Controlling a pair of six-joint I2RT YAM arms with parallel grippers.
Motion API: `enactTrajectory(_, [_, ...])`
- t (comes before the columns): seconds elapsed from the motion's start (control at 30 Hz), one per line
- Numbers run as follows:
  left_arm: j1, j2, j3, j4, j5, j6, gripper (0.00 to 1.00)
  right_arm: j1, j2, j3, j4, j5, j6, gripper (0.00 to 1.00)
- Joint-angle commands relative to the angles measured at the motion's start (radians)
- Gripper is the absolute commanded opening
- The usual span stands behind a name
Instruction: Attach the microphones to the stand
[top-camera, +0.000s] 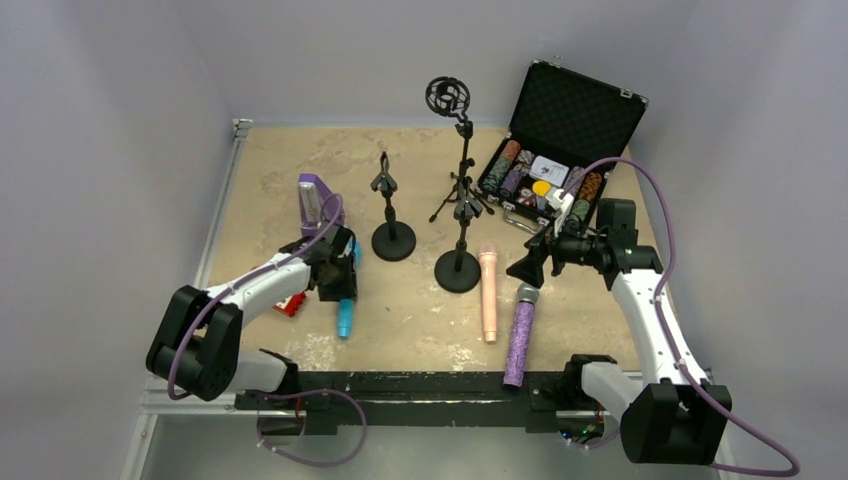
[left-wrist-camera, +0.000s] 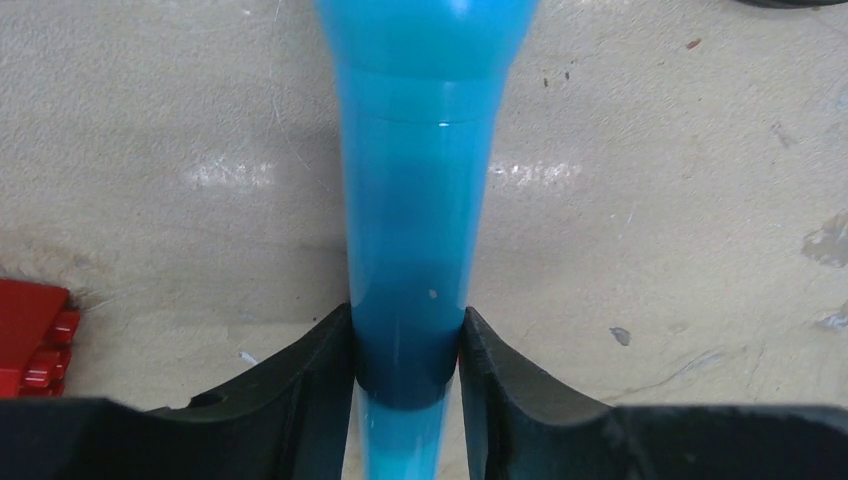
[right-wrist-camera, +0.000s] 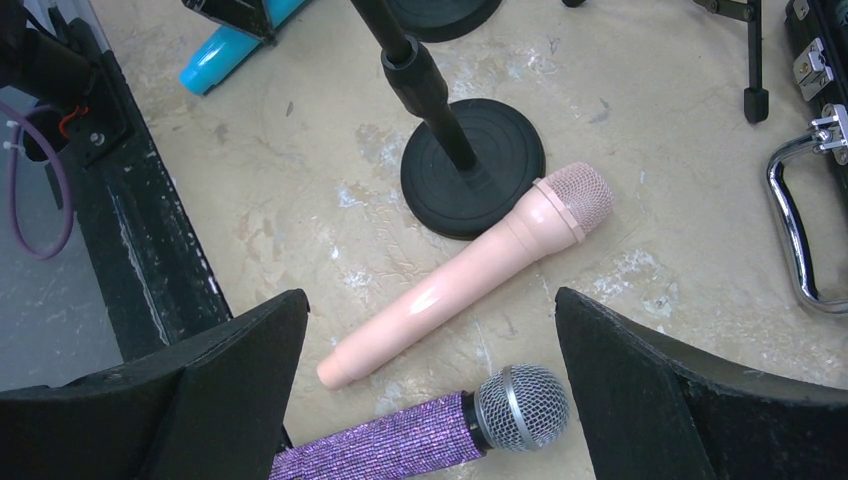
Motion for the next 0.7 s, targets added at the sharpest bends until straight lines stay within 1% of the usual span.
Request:
enactTrajectory(0.0, [-0.005,0.009,0.022,0.033,0.007,0.002,0.38,-0.003,0.003,0.015,0.012,-0.033,-0.012,0.99])
enactTrajectory(0.1, [-0.005,0.006,0.018,0.026,0.007,0.001,0.17,-0.004,-0.004,0.014,0.010,-0.037,-0.013,0.99])
enactTrajectory(0.2, [-0.005,-0.053,0.002,0.013,-0.002,-0.002,0.01,-0.006,-0.013,0.013,0.005,-0.045,-0.018,0.99])
enactTrajectory(0.27, [-0.005,-0.135,-0.010,-0.015,0.001,-0.002,0.00,-0.006,-0.021,0.016,0.000,-0.047,-0.024,0.99])
enactTrajectory(0.33, [-0.005,-0.253,-0.017,-0.057,0.006,0.001,0.00,-0.007,-0.036,0.022,-0.017,-0.048,-0.040,0.98])
enactTrajectory(0.4, [-0.004,-0.397,-0.015,-0.097,0.018,0.011,0.00,-0.007,-0.060,0.038,-0.045,-0.042,-0.064,0.98])
enactTrajectory(0.5, [-0.005,-0.596,0.022,-0.154,0.075,0.033,0.00,-0.007,-0.107,0.094,-0.111,-0.014,-0.108,0.99])
enactTrajectory(0.6, [-0.005,-0.751,0.078,-0.183,0.125,0.071,0.00,-0.011,-0.138,0.212,-0.218,0.034,-0.160,0.99])
enactTrajectory(0.67, [-0.005,-0.818,0.122,-0.177,0.177,0.094,0.00,-0.012,-0.126,0.332,-0.377,0.027,-0.231,0.99])
